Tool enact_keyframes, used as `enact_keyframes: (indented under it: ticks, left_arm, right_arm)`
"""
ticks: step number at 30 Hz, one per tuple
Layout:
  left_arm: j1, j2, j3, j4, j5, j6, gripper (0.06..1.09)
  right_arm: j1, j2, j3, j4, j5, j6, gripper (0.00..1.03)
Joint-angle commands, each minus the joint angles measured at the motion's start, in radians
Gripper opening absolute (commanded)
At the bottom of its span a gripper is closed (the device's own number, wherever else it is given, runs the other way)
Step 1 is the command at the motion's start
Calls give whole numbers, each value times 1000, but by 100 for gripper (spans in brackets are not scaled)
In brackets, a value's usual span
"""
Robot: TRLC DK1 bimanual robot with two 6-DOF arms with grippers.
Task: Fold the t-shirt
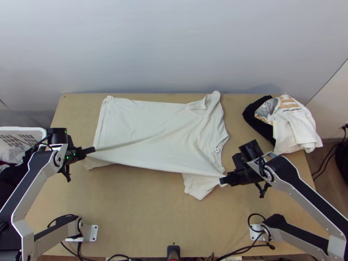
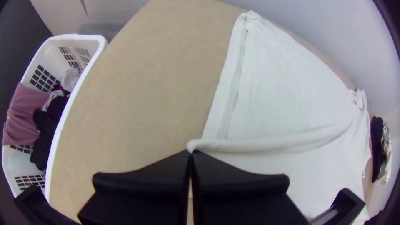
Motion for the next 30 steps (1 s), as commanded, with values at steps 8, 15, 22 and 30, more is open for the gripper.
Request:
enact_keyframes:
  ticks: [8, 15, 22, 30]
  left_arm:
    - [-22, 63, 51, 116, -1, -43, 10]
    - [-13, 167, 58, 200, -1, -87, 10]
    - [-22, 198, 72, 201, -2, -127, 74]
    - [-13, 135, 98, -58, 12, -58, 102]
  right_arm:
    - [-67, 233, 135, 226, 26, 59, 3]
    - [-96, 428, 260, 334, 69, 125, 16]
    - [-116, 412, 243, 287, 68, 182, 98]
    - [-114, 240, 203, 109, 14, 171, 98]
